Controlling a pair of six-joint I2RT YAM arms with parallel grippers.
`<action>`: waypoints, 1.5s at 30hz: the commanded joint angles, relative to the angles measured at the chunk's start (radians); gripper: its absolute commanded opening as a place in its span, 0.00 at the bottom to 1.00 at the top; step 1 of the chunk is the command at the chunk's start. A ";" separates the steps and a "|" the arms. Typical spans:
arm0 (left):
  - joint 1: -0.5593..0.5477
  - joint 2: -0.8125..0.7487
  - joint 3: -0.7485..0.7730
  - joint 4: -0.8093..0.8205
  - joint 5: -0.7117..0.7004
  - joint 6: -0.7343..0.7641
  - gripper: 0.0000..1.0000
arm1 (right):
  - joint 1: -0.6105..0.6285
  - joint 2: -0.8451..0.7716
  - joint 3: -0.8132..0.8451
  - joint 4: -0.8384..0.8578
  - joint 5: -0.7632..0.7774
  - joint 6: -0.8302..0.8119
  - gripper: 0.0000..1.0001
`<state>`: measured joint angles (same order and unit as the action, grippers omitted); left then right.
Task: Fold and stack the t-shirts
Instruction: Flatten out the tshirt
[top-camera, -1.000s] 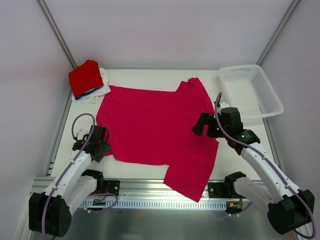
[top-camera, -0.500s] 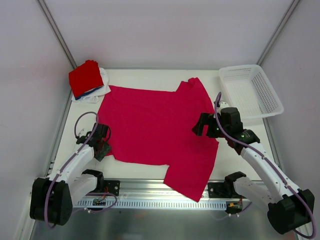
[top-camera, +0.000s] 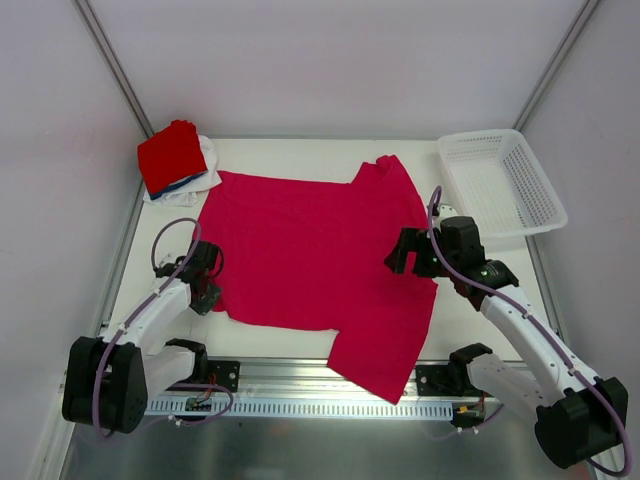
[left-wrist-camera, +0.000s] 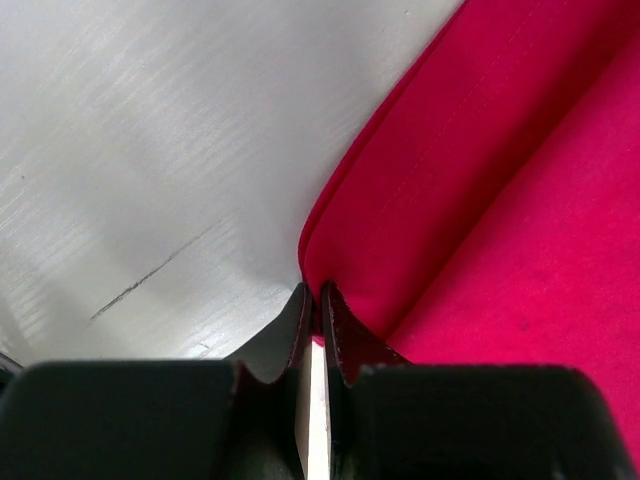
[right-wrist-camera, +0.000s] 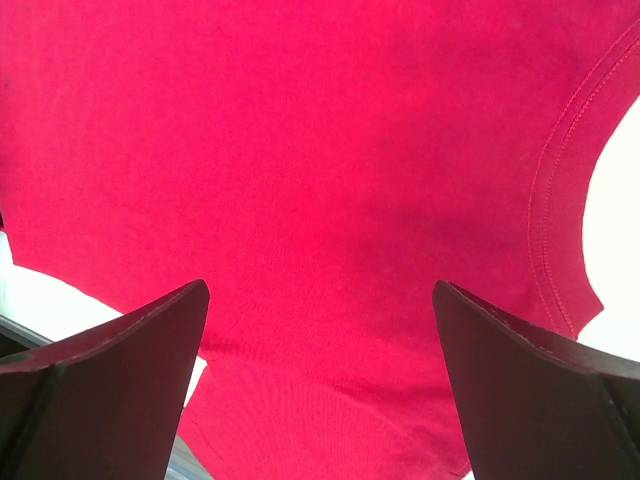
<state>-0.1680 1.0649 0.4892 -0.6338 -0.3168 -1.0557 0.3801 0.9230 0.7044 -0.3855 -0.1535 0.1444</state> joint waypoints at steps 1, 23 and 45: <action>0.009 -0.008 -0.006 -0.069 0.050 0.005 0.00 | -0.001 -0.012 -0.005 0.027 0.011 -0.012 0.99; 0.051 0.095 0.321 -0.609 -0.255 -0.150 0.06 | -0.009 -0.032 -0.075 0.151 0.003 -0.009 0.99; 0.090 -0.094 0.268 -0.264 0.037 0.160 0.99 | 0.008 -0.203 -0.006 -0.159 0.139 0.127 0.99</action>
<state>-0.0723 1.0092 0.8623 -0.9714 -0.4473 -0.9745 0.3794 0.7822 0.6392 -0.4030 -0.1398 0.2020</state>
